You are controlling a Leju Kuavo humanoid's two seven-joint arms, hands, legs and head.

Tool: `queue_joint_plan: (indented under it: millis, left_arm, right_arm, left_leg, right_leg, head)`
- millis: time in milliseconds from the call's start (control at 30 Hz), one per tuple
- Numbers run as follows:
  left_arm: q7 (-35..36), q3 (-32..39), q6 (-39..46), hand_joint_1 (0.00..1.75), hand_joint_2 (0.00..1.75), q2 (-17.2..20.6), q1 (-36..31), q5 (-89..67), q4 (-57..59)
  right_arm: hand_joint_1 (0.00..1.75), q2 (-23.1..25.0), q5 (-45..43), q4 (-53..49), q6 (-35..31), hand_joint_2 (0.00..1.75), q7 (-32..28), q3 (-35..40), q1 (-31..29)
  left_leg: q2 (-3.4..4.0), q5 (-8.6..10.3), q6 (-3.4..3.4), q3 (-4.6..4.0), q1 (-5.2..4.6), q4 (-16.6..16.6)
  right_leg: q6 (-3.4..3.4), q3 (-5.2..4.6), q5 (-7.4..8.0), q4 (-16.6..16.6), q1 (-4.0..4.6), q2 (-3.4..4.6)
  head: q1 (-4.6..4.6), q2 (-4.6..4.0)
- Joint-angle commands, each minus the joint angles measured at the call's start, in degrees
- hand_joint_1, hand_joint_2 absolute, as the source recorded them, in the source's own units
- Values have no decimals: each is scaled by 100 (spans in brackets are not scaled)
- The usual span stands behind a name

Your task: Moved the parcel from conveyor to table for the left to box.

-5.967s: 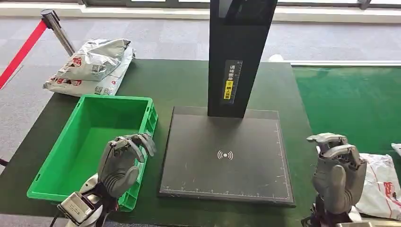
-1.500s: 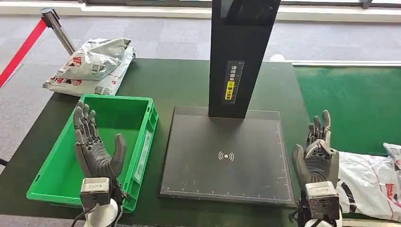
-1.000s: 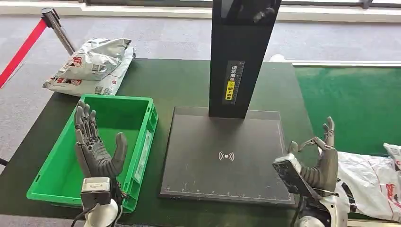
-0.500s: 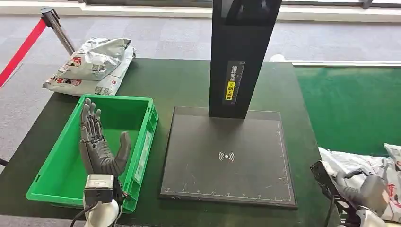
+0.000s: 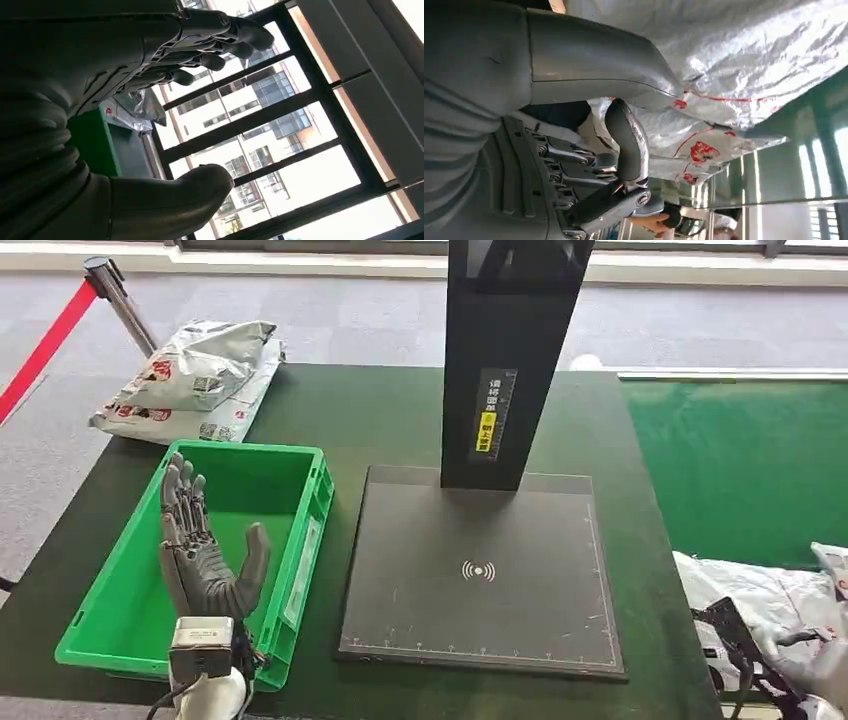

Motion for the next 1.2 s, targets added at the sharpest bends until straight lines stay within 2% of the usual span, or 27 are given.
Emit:
queue_joint_plan:
  millis: [33,133,233,333,433,633,1167,1200]
  left_arm:
    - [-36,182,-96,0,175,37,78,73,40]
    - [33,163,-219,0,175,14,-154,33,191]
    - [98,139,-240,0,175,-21,-280,-39,268]
    - [114,125,-232,0,175,-20,-282,-58,266]
    - [174,103,-211,0,175,-31,-334,-102,329]
    - [228,-9,-183,0,175,-117,-324,-220,415]
    - [277,18,-177,0,175,-158,-245,-285,334]
    - [281,25,-176,0,175,-158,-212,-294,306]
  right_arm:
    - [0,-555,-170,2125,-599,175,-375,-44,-1486]
    - [0,-696,-102,2653,-622,175,-360,-24,-1721]
    - [0,-762,-68,3078,-339,175,-196,-128,-1648]
    - [0,-787,-62,3208,-342,175,-187,-163,-1605]
    - [0,-825,104,3467,148,175,110,-183,-1600]
    - [0,-913,239,4070,749,175,168,-143,-1442]
    - [0,-811,259,3988,721,175,160,-109,-1498]
    - [0,-756,247,3953,756,0,-27,-29,-1498]
  left_leg:
    - [43,1,2,9,5,-2]
    - [38,4,2,17,4,-3]
    - [8,10,3,19,7,0]
    - [-5,5,3,19,5,2]
    - [4,3,4,24,2,-1]
    - [-8,1,10,26,6,0]
    - [-1,-1,10,23,5,7]
    - [-2,-2,11,19,2,11]
  right_leg:
    - [-4,3,16,-10,7,29]
    - [-5,10,17,-12,6,23]
    - [-7,27,13,-18,11,-9]
    - [-5,29,7,-15,8,-15]
    - [-7,31,6,-14,6,-9]
    - [0,39,1,-21,10,-21]
    - [0,39,1,-16,9,-14]
    - [3,34,0,-11,5,-11]
  head:
    - [0,0]
    - [0,0]
    - [-2,0]
    - [0,0]
    - [0,0]
    - [0,0]
    - [0,0]
    - [0,0]
